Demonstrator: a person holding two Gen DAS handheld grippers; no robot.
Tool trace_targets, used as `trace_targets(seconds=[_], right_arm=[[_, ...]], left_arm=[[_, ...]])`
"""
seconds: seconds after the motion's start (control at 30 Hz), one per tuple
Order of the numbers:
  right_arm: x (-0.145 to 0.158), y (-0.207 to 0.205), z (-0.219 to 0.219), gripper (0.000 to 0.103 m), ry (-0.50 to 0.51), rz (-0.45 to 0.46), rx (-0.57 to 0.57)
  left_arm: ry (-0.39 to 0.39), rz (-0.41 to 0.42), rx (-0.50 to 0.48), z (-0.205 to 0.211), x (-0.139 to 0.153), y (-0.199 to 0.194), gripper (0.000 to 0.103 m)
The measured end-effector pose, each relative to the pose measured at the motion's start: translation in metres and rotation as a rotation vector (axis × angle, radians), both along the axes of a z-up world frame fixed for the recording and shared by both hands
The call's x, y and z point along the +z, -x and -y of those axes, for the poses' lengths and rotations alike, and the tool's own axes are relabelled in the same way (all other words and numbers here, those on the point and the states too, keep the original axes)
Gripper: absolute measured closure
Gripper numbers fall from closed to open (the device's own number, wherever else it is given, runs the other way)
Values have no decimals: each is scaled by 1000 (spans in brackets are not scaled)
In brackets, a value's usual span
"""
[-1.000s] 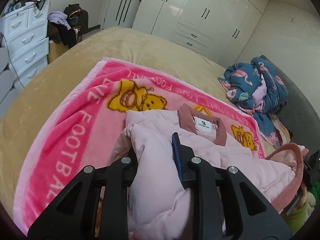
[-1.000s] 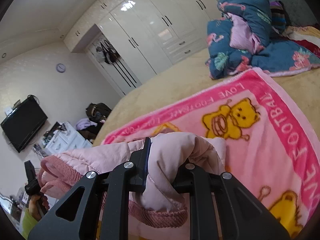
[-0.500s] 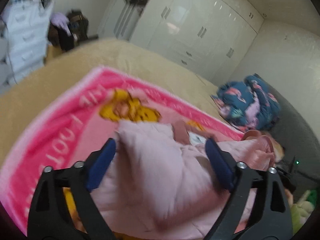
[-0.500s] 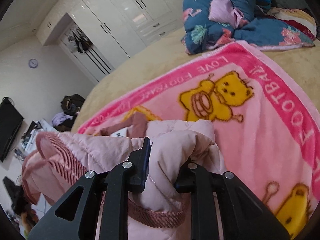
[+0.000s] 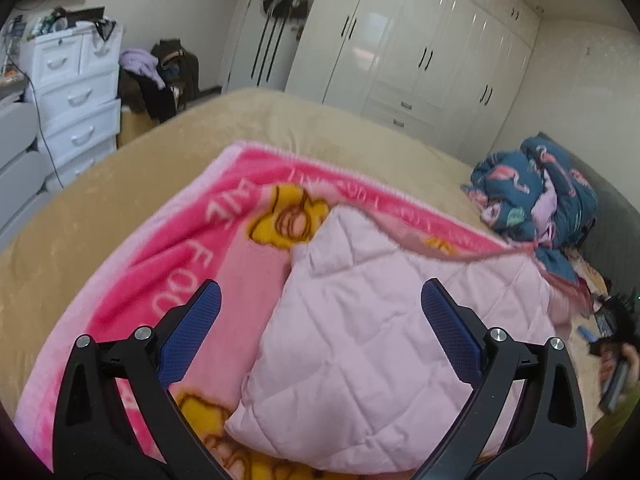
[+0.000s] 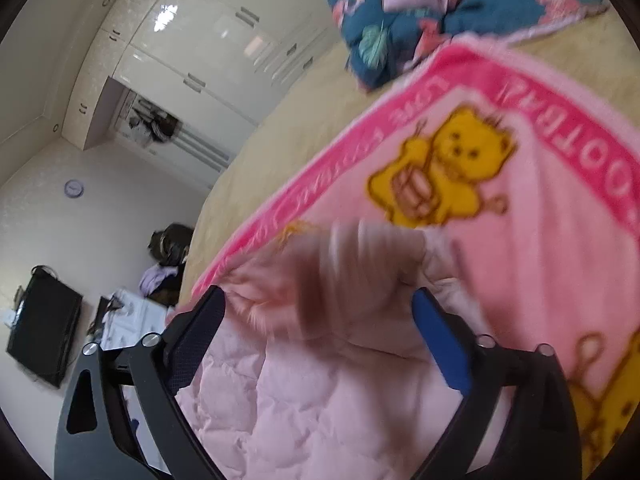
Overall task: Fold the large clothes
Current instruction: 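Open both grippers to lay the hem on the folded jacket, then close both grippers on the folded edge of the pink jacket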
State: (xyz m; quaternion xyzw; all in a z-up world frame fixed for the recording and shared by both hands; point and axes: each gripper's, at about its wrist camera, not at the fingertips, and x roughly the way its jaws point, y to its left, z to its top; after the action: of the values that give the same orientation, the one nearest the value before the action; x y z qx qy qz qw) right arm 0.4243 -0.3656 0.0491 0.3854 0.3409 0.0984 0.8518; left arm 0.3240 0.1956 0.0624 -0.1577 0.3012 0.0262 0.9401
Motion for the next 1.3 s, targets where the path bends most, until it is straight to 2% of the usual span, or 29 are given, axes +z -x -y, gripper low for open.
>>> trace_targets(seconds=[0.1,0.17,0.23,0.3,0.4,0.47,0.6,0.67,0.7,0.73,0.77,0.8,0.83,0.87,0.93,0.97,1.03,1.1,1.23,1.3], right_arm=[[13,20,9,4,26,53,1],[18,37,11,4,118,85,-9],[17,50,8,4,244,99,-6],[8,61,-5,4,423,98,23],[-11,62,-22,4,580,82,92],[-23,57,-29,4,598,71,141],[-46,34,-35,4,535,4,182],[-56,24,-38,6,522,-28,186],[-58,24,-42,11,528,-26,188],[-59,24,-46,27,547,-26,185],[-59,27,-51,50,586,-22,177],[-58,29,-56,61,607,-12,178],[-56,32,-58,76,610,1,178],[-50,36,-60,84,616,29,169],[-37,41,-60,88,618,71,138],[-26,43,-57,89,606,100,110],[-5,41,-52,89,580,150,53],[4,31,-49,89,562,162,26],[-10,-1,-48,89,546,91,-11],[-28,-11,-49,89,553,41,-19]], left_arm=[[-7,-17,-11,-3,-9,-2,9],[-23,-37,-25,-3,-14,-5,9],[-50,-70,-45,-3,-22,-9,9],[-69,-100,-53,-3,-32,-11,9],[-58,-140,-65,-4,-48,-15,9],[-33,-147,-93,-3,-56,-17,9],[84,-167,-189,0,-75,-20,9],[67,-174,-193,5,-81,-20,9],[39,-168,-189,9,-84,-19,9],[16,-153,-193,13,-85,-18,9],[-4,-138,-201,17,-84,-17,11],[-29,-135,-206,22,-84,-17,34],[-87,-138,-200,29,-82,-17,59],[-125,-133,-197,33,-80,-17,62],[-182,-97,-187,40,-68,-16,87],[-191,-85,-168,40,-62,-17,91],[-175,-45,-137,35,-45,-19,92],[-149,-15,-122,33,-28,-23,92],[-190,-12,-98,40,-29,-35,91],[-158,-40,-85,35,-44,-42,91]])
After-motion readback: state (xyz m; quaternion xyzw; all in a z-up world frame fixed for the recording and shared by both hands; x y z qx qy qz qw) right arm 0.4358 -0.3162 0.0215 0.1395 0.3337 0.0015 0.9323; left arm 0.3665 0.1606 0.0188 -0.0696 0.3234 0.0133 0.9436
